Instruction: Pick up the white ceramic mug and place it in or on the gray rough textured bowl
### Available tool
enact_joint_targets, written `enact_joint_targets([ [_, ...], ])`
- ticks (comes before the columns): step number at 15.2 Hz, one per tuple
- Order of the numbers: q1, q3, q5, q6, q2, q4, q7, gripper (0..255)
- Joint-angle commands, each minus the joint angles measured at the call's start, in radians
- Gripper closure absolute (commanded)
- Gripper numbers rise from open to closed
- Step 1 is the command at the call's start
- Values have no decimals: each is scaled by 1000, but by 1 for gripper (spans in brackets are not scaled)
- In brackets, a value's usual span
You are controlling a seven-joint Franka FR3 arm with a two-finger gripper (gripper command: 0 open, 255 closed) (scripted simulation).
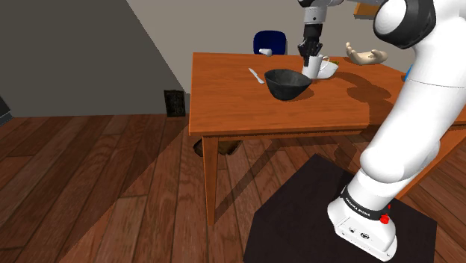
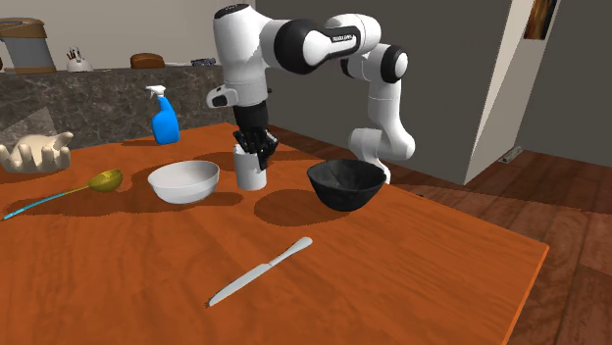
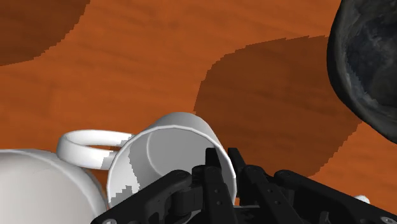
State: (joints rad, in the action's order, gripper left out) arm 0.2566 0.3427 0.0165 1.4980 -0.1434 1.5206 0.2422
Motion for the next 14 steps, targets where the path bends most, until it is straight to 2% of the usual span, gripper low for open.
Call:
enact_joint_targets([
  [1, 1, 1, -1, -29, -4, -32, 3, 255],
  [14, 22, 8, -23, -234, -76, -307, 27, 255],
])
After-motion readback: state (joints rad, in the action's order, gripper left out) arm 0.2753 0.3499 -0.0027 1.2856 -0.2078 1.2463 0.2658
